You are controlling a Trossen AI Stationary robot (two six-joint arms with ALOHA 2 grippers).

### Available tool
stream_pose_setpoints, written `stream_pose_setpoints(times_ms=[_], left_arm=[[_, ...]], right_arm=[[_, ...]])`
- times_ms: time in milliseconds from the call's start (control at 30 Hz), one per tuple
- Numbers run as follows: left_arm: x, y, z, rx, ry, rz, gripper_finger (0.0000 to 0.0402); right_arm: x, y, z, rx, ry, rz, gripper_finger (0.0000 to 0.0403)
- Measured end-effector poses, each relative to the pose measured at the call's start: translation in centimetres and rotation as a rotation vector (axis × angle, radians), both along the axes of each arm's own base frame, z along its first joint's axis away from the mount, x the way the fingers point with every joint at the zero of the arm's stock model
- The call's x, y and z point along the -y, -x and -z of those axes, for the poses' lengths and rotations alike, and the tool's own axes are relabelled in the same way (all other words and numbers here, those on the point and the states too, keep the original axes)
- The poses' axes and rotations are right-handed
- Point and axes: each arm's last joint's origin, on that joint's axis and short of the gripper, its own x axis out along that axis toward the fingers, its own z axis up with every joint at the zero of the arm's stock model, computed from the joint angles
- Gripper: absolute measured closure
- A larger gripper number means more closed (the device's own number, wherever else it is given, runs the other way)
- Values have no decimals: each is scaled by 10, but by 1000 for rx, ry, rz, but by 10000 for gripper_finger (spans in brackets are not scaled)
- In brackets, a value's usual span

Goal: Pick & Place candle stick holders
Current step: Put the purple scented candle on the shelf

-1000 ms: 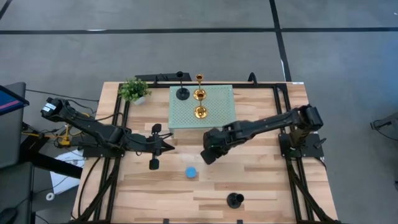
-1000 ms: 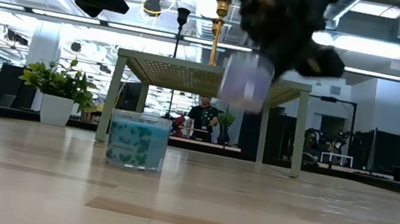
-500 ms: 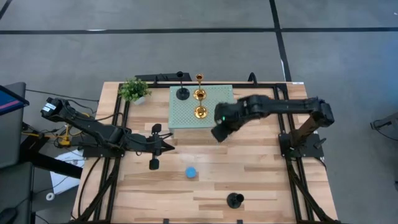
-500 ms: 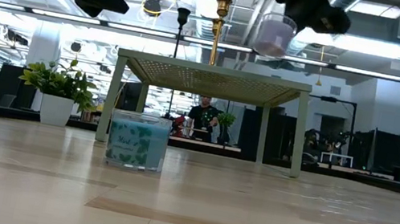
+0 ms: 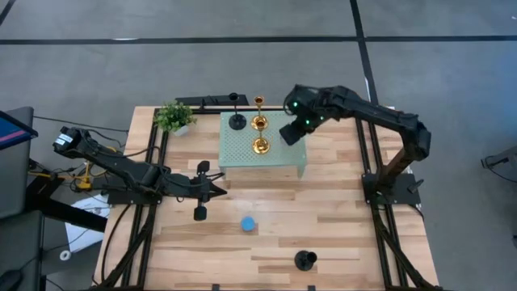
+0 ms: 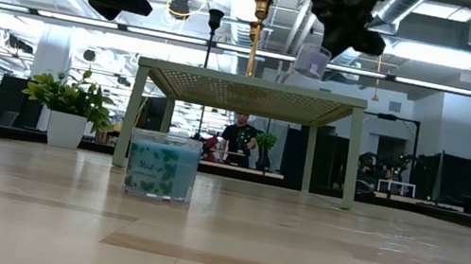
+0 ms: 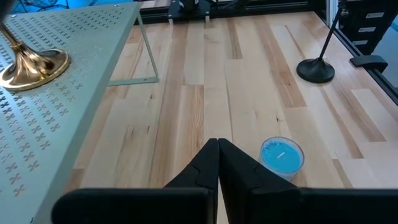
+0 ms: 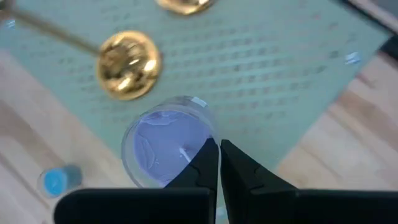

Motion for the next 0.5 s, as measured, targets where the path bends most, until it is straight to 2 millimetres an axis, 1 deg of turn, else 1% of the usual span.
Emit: stream_pose_setpoints(times_ms=[200,367,500], left_arm=[[0,0,1,-1,-1,0,394],[0,0,0,-1,0,0,394],[0,0,0,-1,0,0,394]], right_arm=[[29,-1,11,-8,-24,12,403],[46,-16,22,-57,-27,-9,403],[56,-27,25,-87,-25,-26,403]])
